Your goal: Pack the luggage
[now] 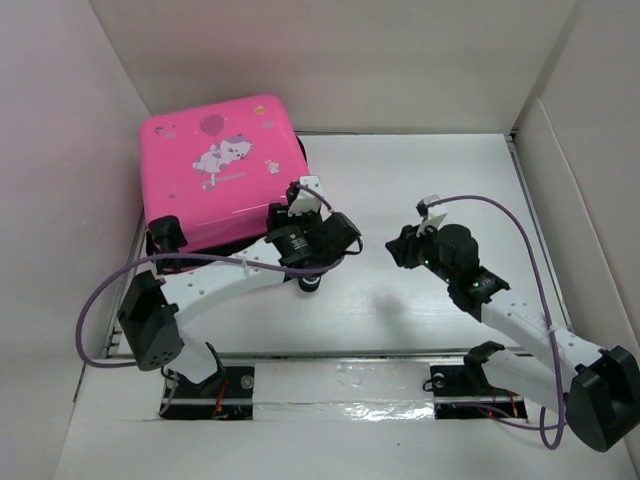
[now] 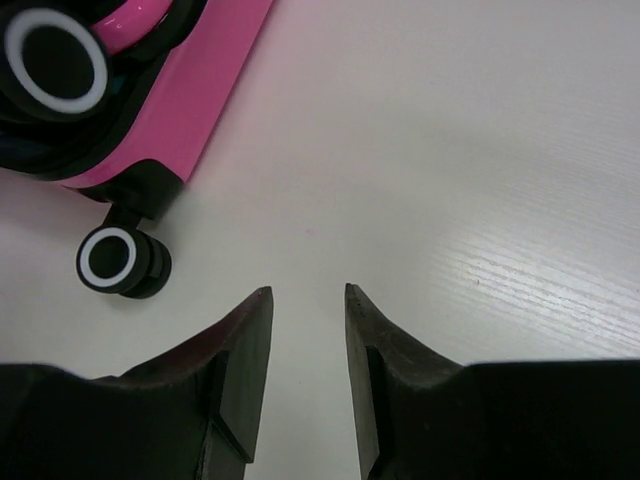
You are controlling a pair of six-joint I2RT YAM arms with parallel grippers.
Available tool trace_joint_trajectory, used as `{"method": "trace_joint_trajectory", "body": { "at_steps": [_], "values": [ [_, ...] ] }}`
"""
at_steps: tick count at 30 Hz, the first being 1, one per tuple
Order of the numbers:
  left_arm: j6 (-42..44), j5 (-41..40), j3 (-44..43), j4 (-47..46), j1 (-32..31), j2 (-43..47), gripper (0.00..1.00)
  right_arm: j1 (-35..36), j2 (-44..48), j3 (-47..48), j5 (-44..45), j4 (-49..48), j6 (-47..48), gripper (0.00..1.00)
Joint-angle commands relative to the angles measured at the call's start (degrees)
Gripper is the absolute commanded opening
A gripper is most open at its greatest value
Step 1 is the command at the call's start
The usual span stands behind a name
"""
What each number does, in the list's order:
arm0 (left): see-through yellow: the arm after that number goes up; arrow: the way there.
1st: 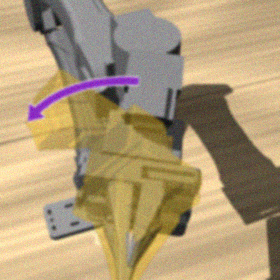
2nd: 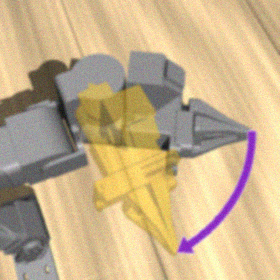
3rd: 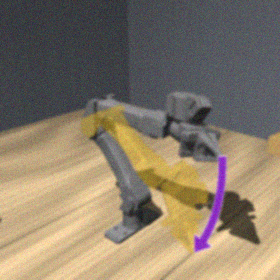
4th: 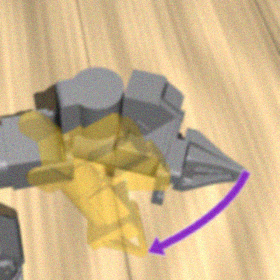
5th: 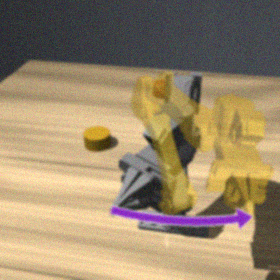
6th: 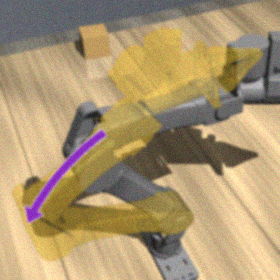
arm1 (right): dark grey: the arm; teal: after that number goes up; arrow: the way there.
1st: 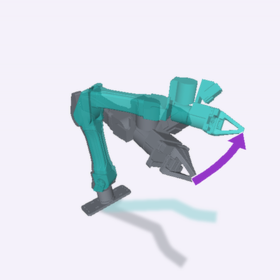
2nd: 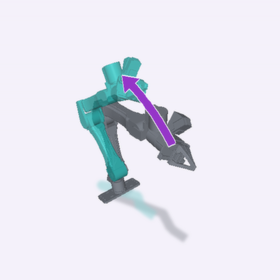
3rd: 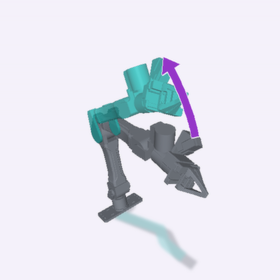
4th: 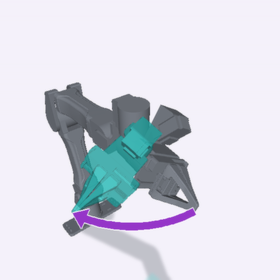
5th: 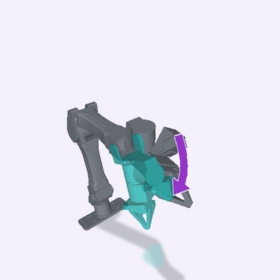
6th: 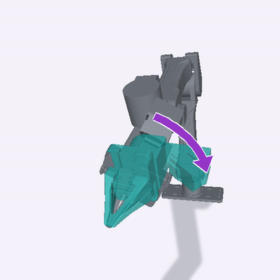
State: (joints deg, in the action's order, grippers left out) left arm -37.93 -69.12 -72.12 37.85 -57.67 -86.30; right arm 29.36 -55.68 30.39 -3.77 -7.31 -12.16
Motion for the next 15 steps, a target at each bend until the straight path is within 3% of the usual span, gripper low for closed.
{"method": "trace_joint_trajectory", "body": {
  "at_steps": [1,2,3,5,6,8,9,12,13,15],
  "values": [
    [-5.61,-2.34,-0.04,0.67,0.79,10.06,0.54,0.52,-1.09,2.65,1.22,-2.18,0.65,0.38],
    [-3.22,1.06,0.39,-2.05,4.89,12.19,0.54,1.04,-1.36,2.57,1.22,-2.44,0.65,0.34],
    [-0.07,4.31,1.18,-10.17,8.07,14.47,0.55,1.05,-1.62,2.74,1.4,-2.62,0.82,0.2],
    [7.66,12.3,5.64,-20.13,15.79,22.29,0.55,1.65,-1.98,2.57,1.75,-3.06,1.0,0.05],
    [7.61,20.96,6.98,-26.7,24.88,24.58,0.56,1.66,-2.06,2.48,2.44,-3.67,1.18,0.0],
    [6.13,30.05,9.79,-31.15,34.25,29.16,0.57,2.36,-2.15,1.95,3.15,-4.29,1.26,0.0],
    [5.07,35.32,9.72,-32.47,42.82,29.52,0.58,2.36,-2.24,1.95,3.5,-4.55,1.35,0.0],
    [2.43,46.74,6.39,-30.04,55.35,26.72,0.58,2.98,-2.76,1.95,3.51,-4.82,1.53,0.0],
    [2.16,47.23,5.33,-29.07,60.34,24.45,0.57,3.59,-2.85,1.95,4.99,-4.99,1.53,0.0],
    [3.03,44.27,3.74,-28.35,63.19,22.76,0.57,3.59,-3.03,2.04,5.09,-4.99,1.62,0.0]
  ]
}}
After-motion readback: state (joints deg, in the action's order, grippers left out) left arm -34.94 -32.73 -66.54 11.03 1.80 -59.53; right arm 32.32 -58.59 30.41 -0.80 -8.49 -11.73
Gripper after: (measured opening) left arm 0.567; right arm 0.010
